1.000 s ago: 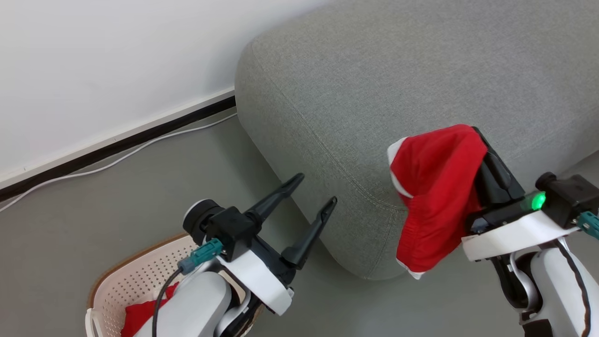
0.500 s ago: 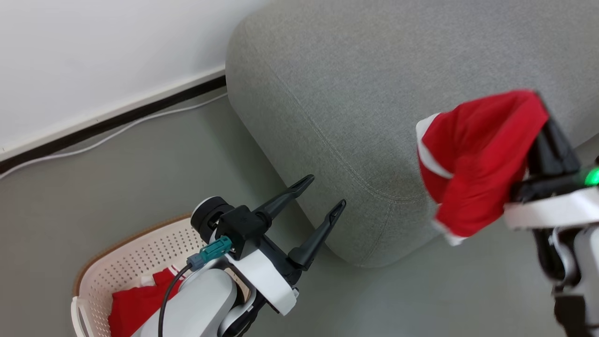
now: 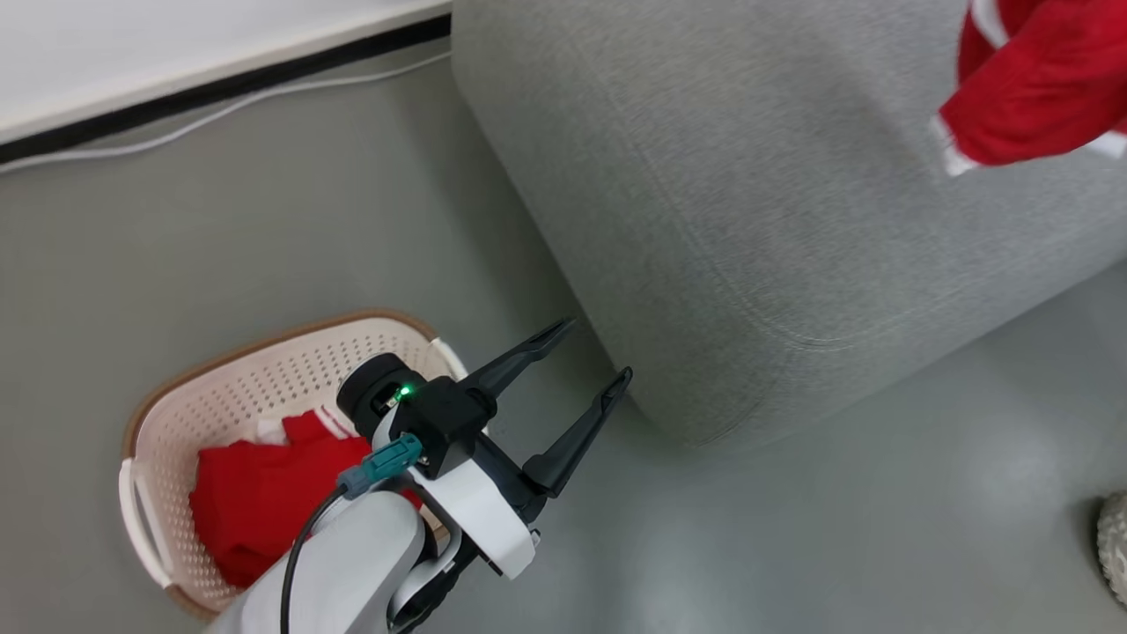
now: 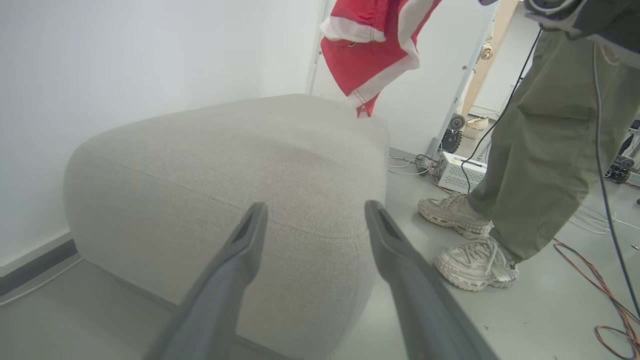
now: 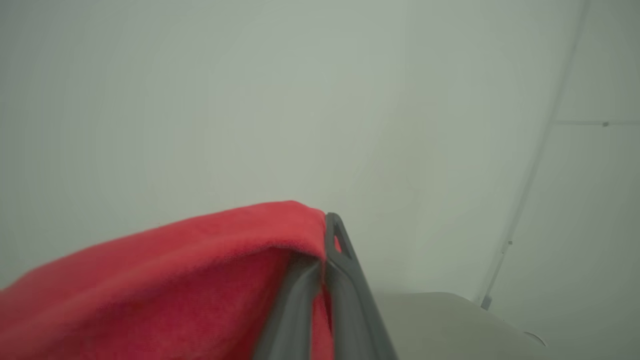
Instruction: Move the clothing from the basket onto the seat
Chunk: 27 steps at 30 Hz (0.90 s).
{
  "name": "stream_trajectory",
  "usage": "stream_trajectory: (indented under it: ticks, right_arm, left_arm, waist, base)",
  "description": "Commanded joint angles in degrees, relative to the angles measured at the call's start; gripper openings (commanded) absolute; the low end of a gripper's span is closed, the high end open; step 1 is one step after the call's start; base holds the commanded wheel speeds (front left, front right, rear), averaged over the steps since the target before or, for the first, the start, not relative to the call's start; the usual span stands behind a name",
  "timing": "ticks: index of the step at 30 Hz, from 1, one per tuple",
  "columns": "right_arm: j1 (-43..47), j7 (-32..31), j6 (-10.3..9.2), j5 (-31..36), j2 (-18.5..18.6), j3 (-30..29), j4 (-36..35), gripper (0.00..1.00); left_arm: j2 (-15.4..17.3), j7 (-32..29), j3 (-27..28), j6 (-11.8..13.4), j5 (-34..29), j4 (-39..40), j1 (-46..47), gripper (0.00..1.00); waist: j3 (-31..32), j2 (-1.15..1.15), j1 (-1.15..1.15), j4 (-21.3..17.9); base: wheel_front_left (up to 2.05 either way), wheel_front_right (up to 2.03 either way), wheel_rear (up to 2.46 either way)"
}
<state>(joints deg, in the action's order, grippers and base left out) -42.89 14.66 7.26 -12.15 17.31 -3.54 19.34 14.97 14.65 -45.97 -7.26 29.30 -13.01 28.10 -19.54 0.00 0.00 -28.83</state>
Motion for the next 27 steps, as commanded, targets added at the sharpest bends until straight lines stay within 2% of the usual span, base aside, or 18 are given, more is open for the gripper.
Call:
stream_trajectory:
  ticks: [1, 4, 14, 17, 22, 25, 27]
  right_arm:
    - [-2.3, 0.3, 0.23, 1.1, 1.7, -0.8, 0.0, 0.0]
    - [-7.0, 0.3, 0.23, 3.2, 4.1, -6.4, 4.5, 0.0]
    - [-18.4, 0.3, 0.23, 10.1, 9.3, -18.5, 16.3, 0.0]
    - [-20.1, 0.3, 0.23, 12.0, 9.9, -20.9, 18.0, 0.0]
    - [-25.2, 0.3, 0.23, 18.1, 11.0, -29.0, 21.6, 0.0]
    - [-28.7, 0.3, 0.23, 21.7, 10.5, -33.8, 21.9, 0.0]
    - [-32.0, 0.3, 0.23, 24.7, 8.9, -40.3, 21.7, 0.0]
  left_arm:
    - [0.6, 0.3, 1.0, -0.2, -0.4, 1.6, 3.0, 1.0]
    - [0.8, 0.3, -0.9, -0.2, -0.2, 1.7, 5.3, 1.0]
    - [1.6, 0.3, -3.5, -0.2, 0.1, 1.6, 9.1, 1.0]
    - [1.9, 0.3, -3.9, -0.2, 0.0, 1.7, 9.4, 1.0]
    - [2.6, 0.3, -4.5, -0.2, -0.2, 1.9, 10.3, 1.0]
    - [2.8, 0.3, -4.9, -0.2, -0.2, 2.1, 10.8, 1.0]
    - [2.6, 0.3, -5.2, -0.2, -0.2, 2.2, 11.1, 1.0]
  waist:
    - [-3.1, 0.0, 0.0, 3.0]
    - [-6.5, 0.0, 0.0, 6.1]
    - [-14.1, 0.0, 0.0, 12.5]
    - [-15.5, 0.0, 0.0, 13.4]
    - [-19.0, 0.0, 0.0, 15.1]
    - [-20.7, 0.0, 0.0, 16.1]
    - [-22.2, 0.0, 0.0, 16.9]
  base:
    - [0.0, 0.0, 0.0]
    - [0.0, 0.0, 0.0]
    - [0.0, 0.0, 0.0]
    - [0.0, 0.0, 0.0]
    - [0.0, 0.0, 0.0]
    - [0.0, 0.0, 0.0]
    - [0.0, 0.0, 0.0]
